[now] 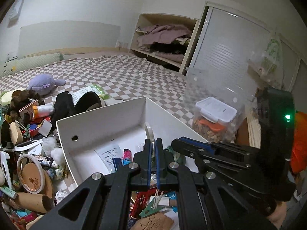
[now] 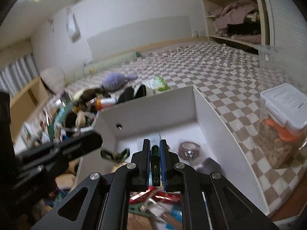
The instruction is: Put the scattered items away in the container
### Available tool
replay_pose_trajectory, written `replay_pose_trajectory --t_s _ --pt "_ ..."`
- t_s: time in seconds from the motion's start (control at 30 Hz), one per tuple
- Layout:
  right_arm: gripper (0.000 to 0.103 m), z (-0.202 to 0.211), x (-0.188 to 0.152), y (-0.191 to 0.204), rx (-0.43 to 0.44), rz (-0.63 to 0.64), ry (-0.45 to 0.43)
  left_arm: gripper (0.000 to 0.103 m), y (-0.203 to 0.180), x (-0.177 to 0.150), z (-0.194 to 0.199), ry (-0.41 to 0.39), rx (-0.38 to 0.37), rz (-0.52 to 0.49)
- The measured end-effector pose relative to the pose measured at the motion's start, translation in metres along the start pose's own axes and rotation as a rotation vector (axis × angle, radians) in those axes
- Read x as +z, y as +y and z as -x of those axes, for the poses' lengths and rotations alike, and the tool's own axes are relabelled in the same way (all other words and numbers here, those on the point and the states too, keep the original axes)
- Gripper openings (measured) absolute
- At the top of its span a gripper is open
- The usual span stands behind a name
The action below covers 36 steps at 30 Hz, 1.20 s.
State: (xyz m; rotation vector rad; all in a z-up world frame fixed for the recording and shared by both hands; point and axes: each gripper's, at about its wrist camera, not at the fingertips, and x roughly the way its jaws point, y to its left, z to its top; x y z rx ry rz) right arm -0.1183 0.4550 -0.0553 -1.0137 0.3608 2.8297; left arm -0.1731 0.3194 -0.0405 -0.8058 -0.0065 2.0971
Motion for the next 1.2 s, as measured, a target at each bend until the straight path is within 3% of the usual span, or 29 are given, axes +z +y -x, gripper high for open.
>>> replay_pose_trajectory --t_s 0.63,0.7,0.73,0.77,0.83,0.87,0.93,0.97,1.0,1.03,1.17,1.2 --pt "0.011 -0.003 -0.003 -0.002 -0.110 0.036 0.072 0.005 0.000 -0.018 -0.034 0.186 0.056 -0.006" --pt "0.011 -0.005 -0.004 -0.003 -0.114 0.037 0.079 0.023 0.003 -0.020 -0.037 0.207 0.067 0.007" --pt "0.011 -0.005 -0.004 -0.003 -0.117 0.037 0.080 0.055 0.004 -0.021 -0.038 0.216 0.075 0.016" --pt "0.010 -0.005 -0.004 -0.003 -0.122 0.036 0.078 0.077 0.006 -0.022 -0.038 0.215 0.083 0.027" --pt "0.011 -0.004 -0.004 -0.005 -0.135 0.033 0.074 0.078 0.011 -0.024 -0.038 0.219 0.080 0.058" --pt "0.014 -0.003 -0.003 -0.006 -0.149 0.030 0.068 0.080 0.014 -0.025 -0.038 0.222 0.077 0.074" --pt "0.036 -0.001 -0.003 -0.009 -0.192 0.022 0.055 0.086 0.019 -0.025 -0.035 0.216 0.082 0.101" --pt "0.068 0.000 -0.003 -0.010 -0.215 0.018 0.049 0.090 0.022 -0.025 -0.034 0.211 0.085 0.114" --pt "0.089 0.002 -0.002 -0.012 -0.251 0.013 0.035 0.092 0.024 -0.025 -0.032 0.205 0.098 0.123" --pt "0.094 0.004 -0.002 -0.015 -0.256 0.006 0.022 0.094 0.025 -0.025 -0.030 0.199 0.108 0.128" --pt "0.096 0.009 -0.001 -0.017 -0.254 0.005 -0.011 0.095 0.028 -0.023 -0.024 0.177 0.125 0.144" --pt "0.102 0.009 -0.001 -0.015 -0.268 0.017 -0.020 0.095 0.028 -0.022 -0.022 0.172 0.128 0.144"
